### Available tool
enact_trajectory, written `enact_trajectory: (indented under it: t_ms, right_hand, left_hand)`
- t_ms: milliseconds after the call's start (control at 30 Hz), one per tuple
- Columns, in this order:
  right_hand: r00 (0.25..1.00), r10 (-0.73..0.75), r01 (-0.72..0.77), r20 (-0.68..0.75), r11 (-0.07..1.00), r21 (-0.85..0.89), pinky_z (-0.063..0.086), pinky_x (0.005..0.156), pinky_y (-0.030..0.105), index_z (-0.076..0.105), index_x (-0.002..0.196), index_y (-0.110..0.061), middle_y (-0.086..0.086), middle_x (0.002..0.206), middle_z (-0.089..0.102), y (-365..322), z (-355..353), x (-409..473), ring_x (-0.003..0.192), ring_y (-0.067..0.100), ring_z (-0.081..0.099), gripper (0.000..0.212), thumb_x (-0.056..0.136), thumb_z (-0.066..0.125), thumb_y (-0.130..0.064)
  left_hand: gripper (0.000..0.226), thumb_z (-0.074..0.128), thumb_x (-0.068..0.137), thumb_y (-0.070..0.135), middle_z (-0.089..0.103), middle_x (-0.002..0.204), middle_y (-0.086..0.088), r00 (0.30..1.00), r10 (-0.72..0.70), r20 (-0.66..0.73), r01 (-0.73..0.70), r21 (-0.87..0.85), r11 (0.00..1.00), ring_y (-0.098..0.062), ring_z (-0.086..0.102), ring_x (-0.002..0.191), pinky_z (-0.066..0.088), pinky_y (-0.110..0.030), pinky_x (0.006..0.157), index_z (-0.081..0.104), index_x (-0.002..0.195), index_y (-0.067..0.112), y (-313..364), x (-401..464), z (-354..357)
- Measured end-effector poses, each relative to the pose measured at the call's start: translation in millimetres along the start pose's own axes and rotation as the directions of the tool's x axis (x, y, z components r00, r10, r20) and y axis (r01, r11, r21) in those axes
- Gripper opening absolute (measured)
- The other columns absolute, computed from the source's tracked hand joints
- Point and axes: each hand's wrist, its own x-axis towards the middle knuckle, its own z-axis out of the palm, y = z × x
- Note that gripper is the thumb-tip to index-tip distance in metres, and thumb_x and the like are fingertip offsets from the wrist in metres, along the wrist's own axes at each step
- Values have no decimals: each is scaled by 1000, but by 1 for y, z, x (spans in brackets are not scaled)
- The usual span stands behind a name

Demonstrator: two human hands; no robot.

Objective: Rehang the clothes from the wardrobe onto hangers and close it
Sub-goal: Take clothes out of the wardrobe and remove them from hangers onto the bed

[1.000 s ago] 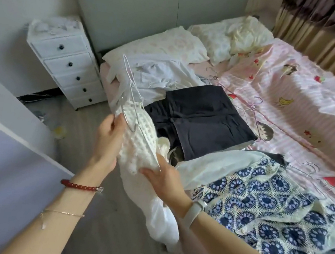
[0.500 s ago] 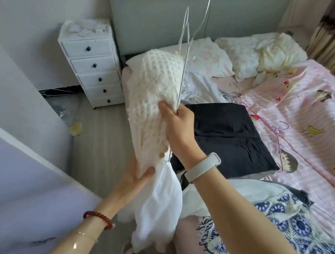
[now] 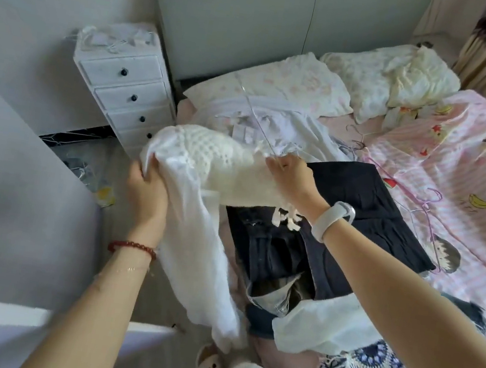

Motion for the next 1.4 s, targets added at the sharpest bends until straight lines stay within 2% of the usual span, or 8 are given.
enact_trajectory:
  t_ms: [233,567,733,867,967,1133,1267,1400]
  right_hand:
    - [980,-191,190,54,982,24,34,52,19,60,104,-4,-9,64,46,-37,32,60,54,7,43,26,97,37,-14]
    - [932,-353,360,-76,925,121,50,72,49,56,114,-11,9,71,57,-105,47,234,74,39,60,29,98,33,-21]
    - [925,-325,365,-195,902,231,50,67,49,58,105,-5,13,66,58,-124,23,362,64,37,55,28,98,35,-21]
    - [921,-226,335,-317,876,348,40,50,25,50,89,-8,5,60,56,-121,-17,455,47,13,48,22,98,35,-22]
    - [925,-129,292,-358,844,450,37,41,14,47,102,-14,7,64,59,-98,-45,513,37,1,46,12,98,36,-19]
    - [958,45,97,-283,877,470,36,39,18,55,107,-12,4,64,58,-5,-60,583,37,5,41,20,98,38,-16]
    - [947,152,-46,-285,936,348,34,52,22,58,115,-10,-1,66,61,93,-49,611,52,9,42,27,97,40,-19]
    - [919,194,-84,-343,947,311,32,52,23,58,119,-9,4,69,63,156,-51,629,52,8,40,30,98,40,-21]
  left_hand:
    - [34,48,95,32,61,116,-6,912,-12,-411,-72,-187,980,-15,57,98,37,-13,71,57,113,6,66,81,43]
    - [34,47,96,27,61,116,-14,858,119,-500,-156,-32,987,-29,56,107,43,-34,90,54,118,2,126,244,100]
    - [27,49,93,17,60,106,-25,852,312,-420,-343,1,939,-37,54,100,41,-31,84,52,101,-9,193,338,167]
    - [17,47,95,17,52,81,-12,809,481,-337,-512,-5,859,-20,45,72,33,-11,63,46,81,6,258,380,242]
    - [19,47,94,22,60,90,-17,791,565,-236,-586,-28,810,-28,52,82,37,-20,69,52,85,6,284,403,308]
    - [40,48,94,30,43,61,0,814,560,157,-581,226,782,-25,40,65,24,-30,59,30,60,21,230,419,422]
    - [30,47,94,36,65,98,-10,832,384,401,-543,445,712,-33,58,92,37,-34,73,61,89,10,138,412,498]
    - [32,44,95,38,54,118,-4,743,313,591,-659,564,498,-25,50,111,32,-39,95,51,122,23,70,387,549]
